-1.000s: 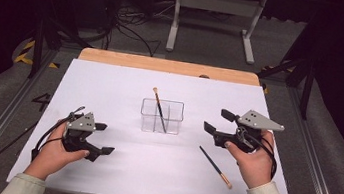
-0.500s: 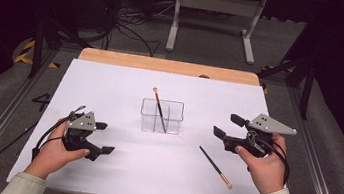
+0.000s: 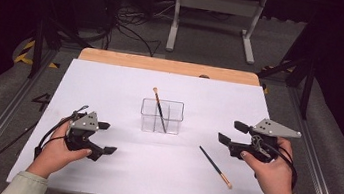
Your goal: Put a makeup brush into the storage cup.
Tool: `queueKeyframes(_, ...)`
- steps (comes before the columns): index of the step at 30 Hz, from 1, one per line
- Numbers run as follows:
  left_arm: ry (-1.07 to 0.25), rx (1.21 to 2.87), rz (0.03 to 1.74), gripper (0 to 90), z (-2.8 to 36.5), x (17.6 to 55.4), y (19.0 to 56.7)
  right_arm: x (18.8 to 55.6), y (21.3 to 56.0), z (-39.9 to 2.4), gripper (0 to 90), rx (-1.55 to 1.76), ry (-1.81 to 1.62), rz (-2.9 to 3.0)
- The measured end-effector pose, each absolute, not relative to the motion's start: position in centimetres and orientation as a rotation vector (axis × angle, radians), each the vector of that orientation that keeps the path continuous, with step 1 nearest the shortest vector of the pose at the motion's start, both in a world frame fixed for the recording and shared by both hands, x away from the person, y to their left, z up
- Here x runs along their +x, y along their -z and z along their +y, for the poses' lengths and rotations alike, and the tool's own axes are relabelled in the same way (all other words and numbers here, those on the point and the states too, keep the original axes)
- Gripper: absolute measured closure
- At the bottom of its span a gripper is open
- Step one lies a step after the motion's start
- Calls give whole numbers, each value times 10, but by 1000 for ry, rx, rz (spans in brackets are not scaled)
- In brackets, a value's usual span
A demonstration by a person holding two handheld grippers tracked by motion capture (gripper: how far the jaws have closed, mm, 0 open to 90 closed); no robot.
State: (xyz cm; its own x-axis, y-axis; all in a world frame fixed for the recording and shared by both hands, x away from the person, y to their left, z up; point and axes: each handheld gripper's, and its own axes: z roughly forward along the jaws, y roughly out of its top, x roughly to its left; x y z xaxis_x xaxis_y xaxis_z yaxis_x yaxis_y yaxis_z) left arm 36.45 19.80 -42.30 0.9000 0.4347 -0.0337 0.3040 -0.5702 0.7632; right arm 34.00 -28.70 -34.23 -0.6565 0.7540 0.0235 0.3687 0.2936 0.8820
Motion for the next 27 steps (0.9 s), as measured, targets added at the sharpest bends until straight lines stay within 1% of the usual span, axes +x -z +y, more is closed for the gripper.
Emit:
queueKeyframes(3,-197,2224,522,144,197,366,422,339,343,-288,318,1029,-1286,2205)
queueKeyframes(8,-195,2226,519,143,196,367,422,338,344,-289,319,1043,-1227,2255)
queueKeyframes(12,-189,2231,516,143,195,368,422,338,343,-289,302,1067,-1170,2309)
queueKeyframes(16,-189,2233,513,143,195,368,422,340,342,-289,268,1086,-1100,2367)
queueKeyframes(20,-188,2235,516,141,196,368,422,344,340,-288,184,1089,-1044,2411)
queueKeyframes(23,-188,2236,515,141,196,368,423,345,339,-288,171,1088,-1006,2427)
queueKeyframes(25,-188,2237,514,142,196,368,423,346,338,-288,142,1085,-968,2456)
queueKeyframes(27,-187,2236,515,142,195,368,423,347,338,-286,138,1088,-924,2489)
